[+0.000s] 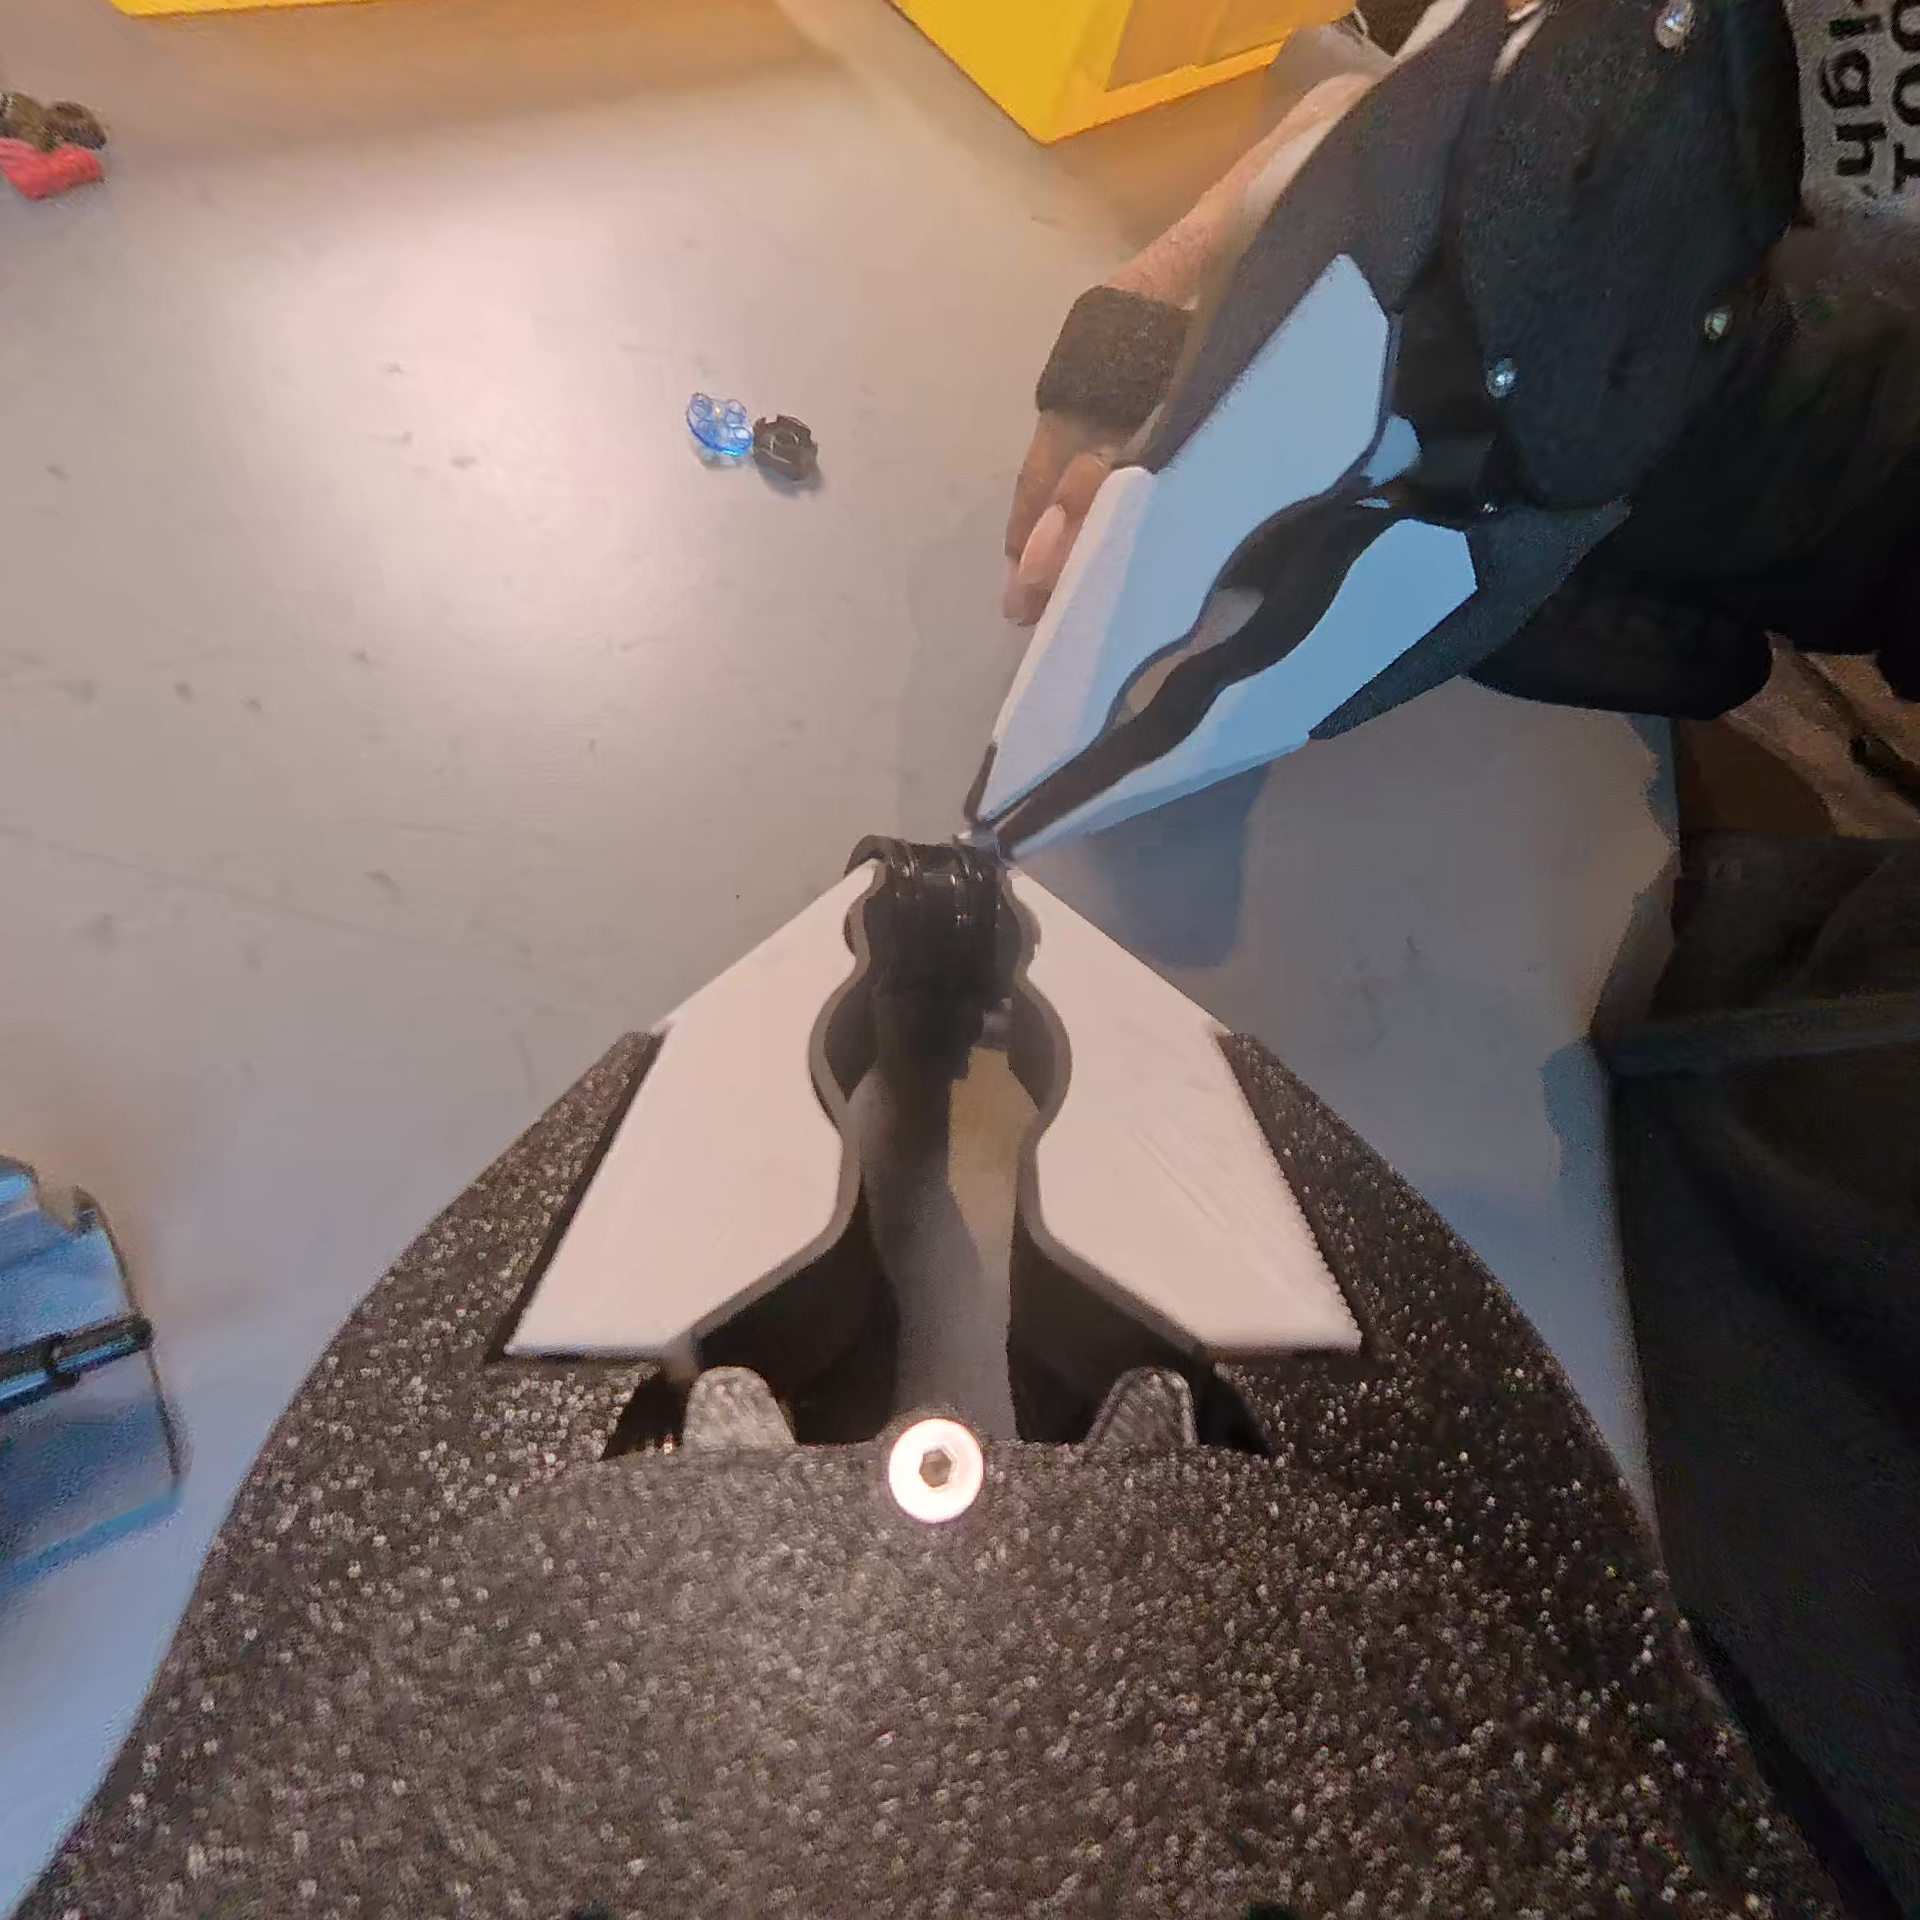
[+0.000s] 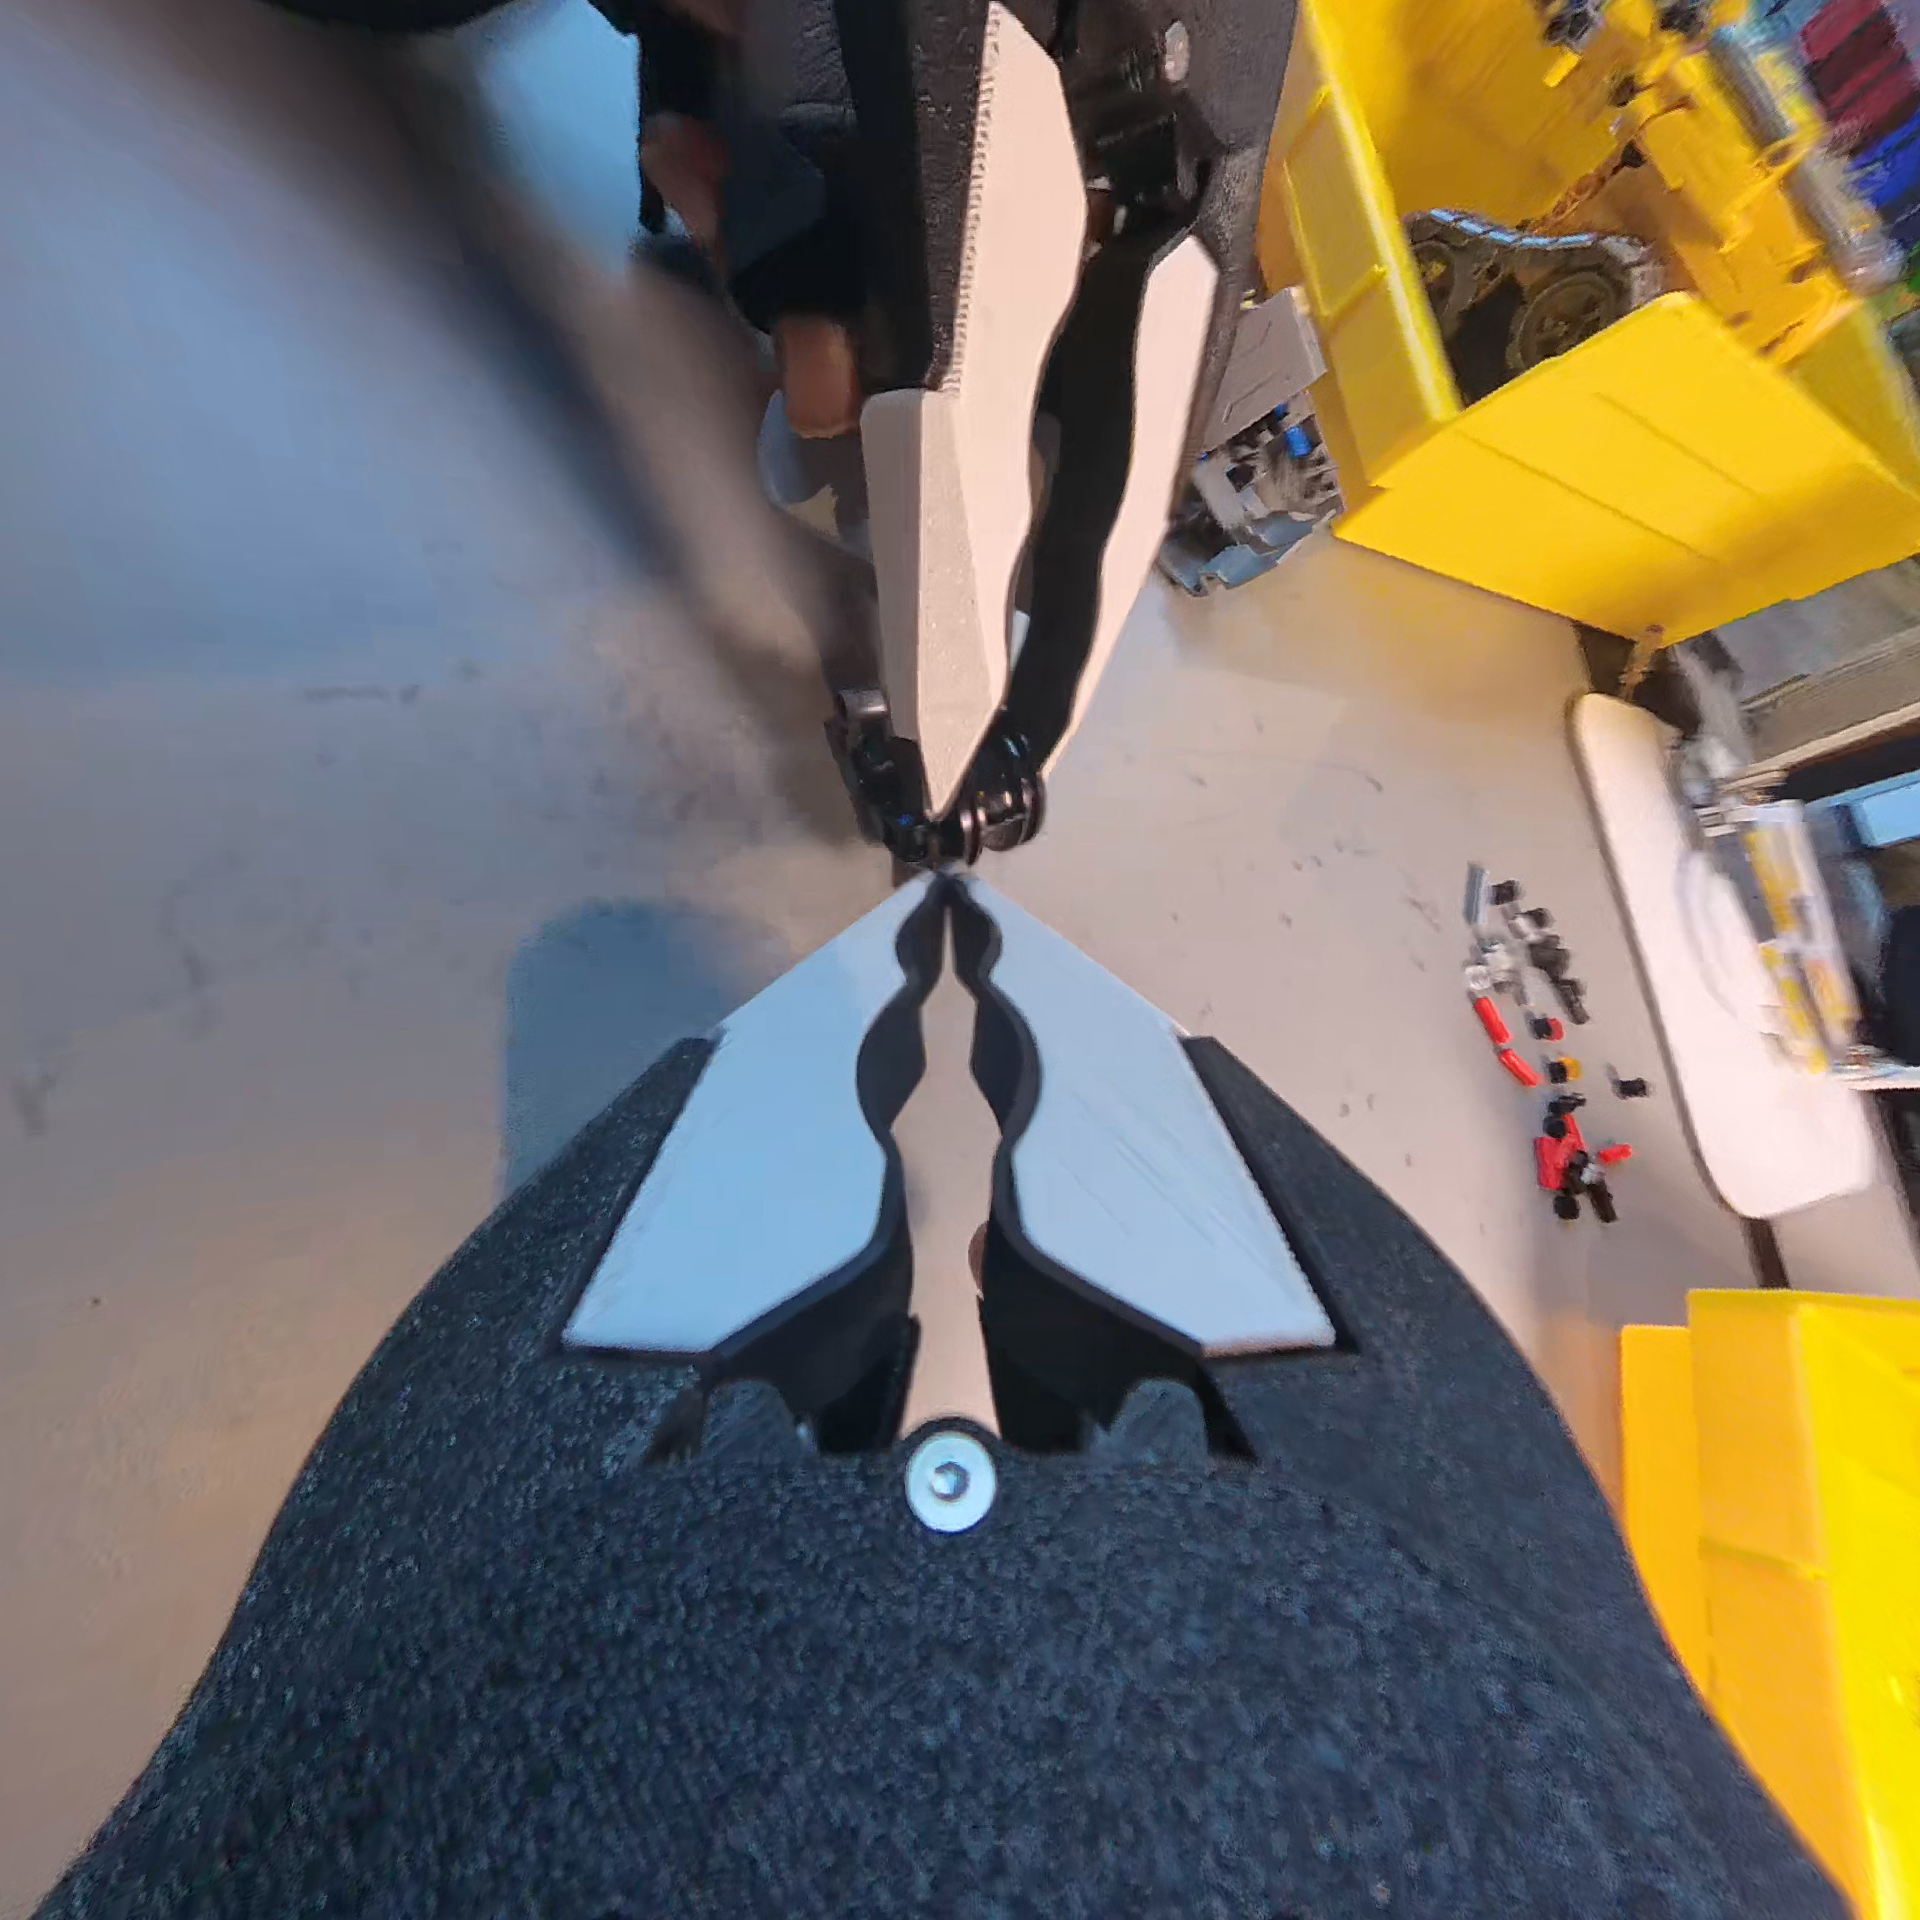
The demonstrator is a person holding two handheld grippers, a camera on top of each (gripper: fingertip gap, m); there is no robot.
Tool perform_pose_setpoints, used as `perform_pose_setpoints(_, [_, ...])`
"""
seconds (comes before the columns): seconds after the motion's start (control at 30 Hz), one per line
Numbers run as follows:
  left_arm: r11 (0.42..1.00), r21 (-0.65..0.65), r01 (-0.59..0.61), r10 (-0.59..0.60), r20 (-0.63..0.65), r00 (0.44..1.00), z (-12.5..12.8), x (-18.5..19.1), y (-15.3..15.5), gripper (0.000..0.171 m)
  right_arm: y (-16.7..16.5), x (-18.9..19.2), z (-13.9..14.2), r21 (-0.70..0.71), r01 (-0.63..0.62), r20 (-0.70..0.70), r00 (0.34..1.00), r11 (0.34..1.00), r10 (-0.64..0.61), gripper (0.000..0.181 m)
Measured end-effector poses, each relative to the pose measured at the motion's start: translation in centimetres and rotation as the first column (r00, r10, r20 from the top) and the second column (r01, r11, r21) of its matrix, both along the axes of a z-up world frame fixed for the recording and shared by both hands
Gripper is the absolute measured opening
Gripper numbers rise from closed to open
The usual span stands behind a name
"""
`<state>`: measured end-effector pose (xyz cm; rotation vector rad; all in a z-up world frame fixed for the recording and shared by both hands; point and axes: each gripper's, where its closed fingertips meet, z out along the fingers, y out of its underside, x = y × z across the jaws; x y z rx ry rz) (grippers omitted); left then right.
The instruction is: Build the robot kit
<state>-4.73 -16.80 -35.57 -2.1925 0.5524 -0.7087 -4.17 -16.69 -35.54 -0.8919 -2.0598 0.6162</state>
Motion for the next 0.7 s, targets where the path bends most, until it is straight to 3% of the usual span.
perform_pose_setpoints(0.07, [0.998, 0.012, -0.068, 0.069, -0.025, 0.997, 0.1, -1.8, 0.7, 0.019, -1.0, 0.4, 0.0, -0.009, -0.045, 0.004, 0.999, 0.999, 0.045, 0.000])
perform_pose_setpoints(0.13, [0.998, -0.003, -0.065, 0.065, 0.043, 0.997, 0.6, -2.0, 0.5, 0.019, -1.0, 0.3, -0.4, 0.040, -0.032, 0.006, 0.999, 0.999, 0.031, 0.000])
perform_pose_setpoints(0.2, [0.999, 0.006, -0.053, 0.053, 0.029, 0.998, 0.4, -1.9, 0.3, 0.018, -0.4, -0.1, 0.3, 0.004, 0.004, -0.029, 1.000, 1.000, -0.004, 0.002])
perform_pose_setpoints(0.3, [0.999, 0.032, -0.021, 0.018, 0.072, 0.997, 1.5, -1.0, 0.3, 0.018, 0.4, -0.8, 0.9, -0.055, 0.046, -0.045, 0.998, 0.997, -0.048, 0.032])
perform_pose_setpoints(0.4, [0.999, 0.033, -0.013, 0.009, 0.129, 0.992, 2.2, -0.5, 0.2, 0.019, 0.1, -1.3, 1.4, -0.002, 0.046, -0.092, 0.995, 0.999, -0.046, 0.016])
perform_pose_setpoints(0.53, [0.998, 0.042, -0.045, 0.036, 0.191, 0.981, 3.0, -0.7, 0.4, 0.019, 0.4, -1.4, 2.2, 0.017, 0.072, -0.136, 0.988, 0.997, -0.069, 0.015])
perform_pose_setpoints(0.7, [0.994, 0.002, -0.105, 0.098, 0.343, 0.934, 4.0, -1.1, 1.0, 0.018, 1.0, -1.8, 3.3, 0.148, 0.125, -0.214, 0.972, 0.981, -0.092, 0.015])
